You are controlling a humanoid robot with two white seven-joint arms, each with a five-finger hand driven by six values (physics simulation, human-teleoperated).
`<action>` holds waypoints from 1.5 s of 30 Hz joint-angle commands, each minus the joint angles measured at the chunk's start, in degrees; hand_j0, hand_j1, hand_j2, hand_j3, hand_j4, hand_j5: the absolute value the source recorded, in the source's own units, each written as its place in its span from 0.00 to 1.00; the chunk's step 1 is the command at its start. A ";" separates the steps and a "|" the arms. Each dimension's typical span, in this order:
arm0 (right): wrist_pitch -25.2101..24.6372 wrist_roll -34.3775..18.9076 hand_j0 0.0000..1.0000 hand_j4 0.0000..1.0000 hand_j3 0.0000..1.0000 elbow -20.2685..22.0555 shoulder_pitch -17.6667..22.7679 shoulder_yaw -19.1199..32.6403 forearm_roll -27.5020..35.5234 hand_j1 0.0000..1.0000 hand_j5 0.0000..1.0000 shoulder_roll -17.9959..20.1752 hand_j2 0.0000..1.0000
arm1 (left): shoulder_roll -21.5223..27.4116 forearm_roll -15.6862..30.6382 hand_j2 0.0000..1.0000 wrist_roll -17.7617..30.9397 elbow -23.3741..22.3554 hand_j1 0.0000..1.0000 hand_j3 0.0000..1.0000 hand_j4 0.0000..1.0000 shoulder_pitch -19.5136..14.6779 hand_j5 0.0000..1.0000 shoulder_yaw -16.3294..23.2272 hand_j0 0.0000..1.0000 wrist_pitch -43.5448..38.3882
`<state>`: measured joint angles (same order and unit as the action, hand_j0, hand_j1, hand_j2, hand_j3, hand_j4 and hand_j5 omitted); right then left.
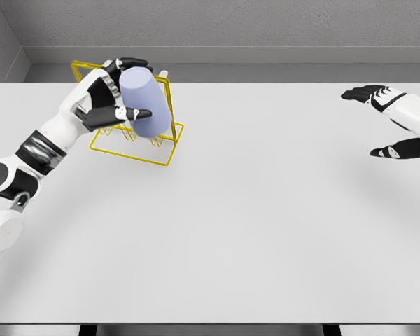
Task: Place the cup on the cup holder with both arms
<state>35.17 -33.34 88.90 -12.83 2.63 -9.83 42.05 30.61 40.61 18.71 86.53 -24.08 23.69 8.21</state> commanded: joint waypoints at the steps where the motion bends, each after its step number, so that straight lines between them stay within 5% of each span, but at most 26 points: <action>1: -0.17 0.03 1.00 1.00 1.00 0.05 0.00 0.01 0.42 1.00 1.00 0.05 1.00 | 0.06 -0.36 0.66 -0.07 -1.36 0.66 0.66 0.66 -0.09 0.66 0.12 0.66 -0.04; 12: -0.17 0.03 1.00 1.00 1.00 0.05 0.00 0.01 0.42 1.00 1.00 0.05 1.00 | -0.73 -0.45 0.68 -0.07 -2.59 0.68 0.68 0.68 -0.44 0.68 0.12 0.68 -0.04; 17: -0.17 0.03 1.00 1.00 1.00 0.14 0.00 0.01 0.51 1.00 1.00 0.05 1.00 | -0.73 -0.62 0.90 0.01 -2.59 0.90 0.90 0.90 -0.53 0.90 0.30 0.90 -0.21; 23: -0.17 0.03 1.00 1.00 1.00 0.05 0.00 0.01 0.42 1.00 1.00 0.05 1.00 | -0.73 -0.80 0.90 0.01 -2.59 0.90 0.90 0.90 -0.88 0.90 0.48 0.90 -0.39; 26: -0.17 0.03 1.00 1.00 1.00 0.05 0.00 0.01 0.43 1.00 1.00 0.05 1.00 | -0.82 -0.71 0.79 -0.07 -2.50 0.79 0.79 0.79 -0.88 0.79 0.48 0.79 -0.30; 45: -0.17 0.03 1.00 1.00 1.00 0.14 0.09 0.01 0.51 1.00 1.00 0.05 1.00 | 1.29 -0.10 0.74 -0.07 1.28 0.74 0.74 0.74 -0.35 0.74 0.39 0.74 1.37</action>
<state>35.17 -33.34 89.01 -12.74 2.63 -9.74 42.05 31.02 40.13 18.63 86.80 -23.91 24.14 8.80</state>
